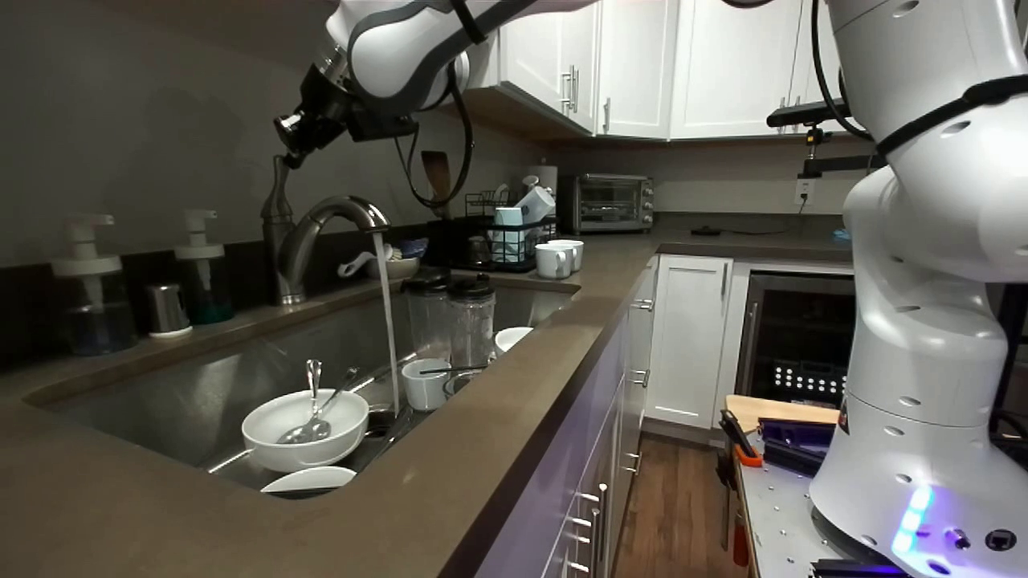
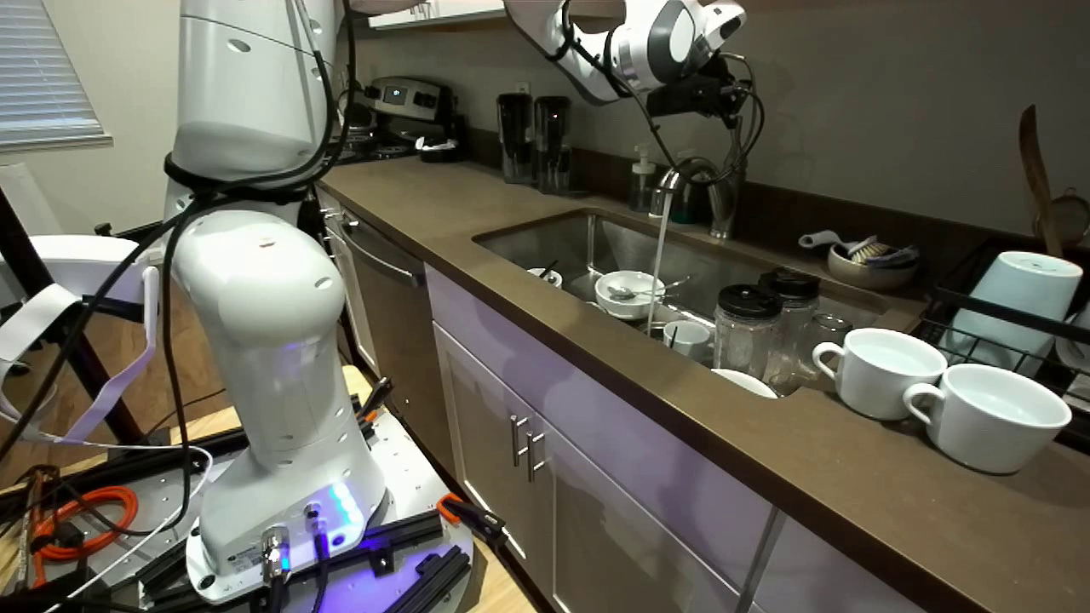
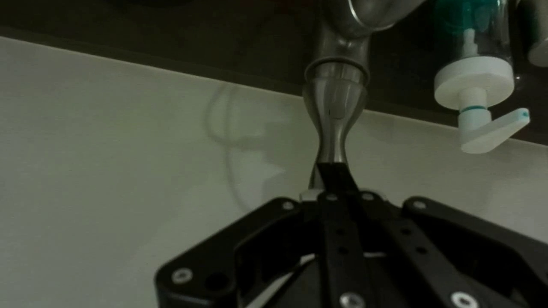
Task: Open the tap
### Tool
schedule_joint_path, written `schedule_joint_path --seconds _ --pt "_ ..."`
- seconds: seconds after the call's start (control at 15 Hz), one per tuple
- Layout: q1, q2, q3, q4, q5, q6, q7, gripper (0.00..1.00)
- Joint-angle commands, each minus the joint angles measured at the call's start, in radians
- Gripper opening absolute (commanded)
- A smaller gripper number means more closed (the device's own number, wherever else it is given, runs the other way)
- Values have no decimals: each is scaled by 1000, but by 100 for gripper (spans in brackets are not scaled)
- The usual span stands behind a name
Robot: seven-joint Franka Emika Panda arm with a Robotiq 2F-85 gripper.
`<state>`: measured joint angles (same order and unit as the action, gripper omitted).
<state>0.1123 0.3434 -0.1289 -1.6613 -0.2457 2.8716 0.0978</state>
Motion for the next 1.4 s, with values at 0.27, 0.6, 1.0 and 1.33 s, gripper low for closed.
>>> schedule_joint_path --seconds 0.27,0.6,1.0,1.33 --pt "12 -61 -17 -66 -14 -40 27 2" --pt "27 -165 -61 -202 -41 -30 57 2" --pt "31 -370 -55 -398 -48 -110 60 2" --pt "-37 -536 48 -486 -45 -361 58 2"
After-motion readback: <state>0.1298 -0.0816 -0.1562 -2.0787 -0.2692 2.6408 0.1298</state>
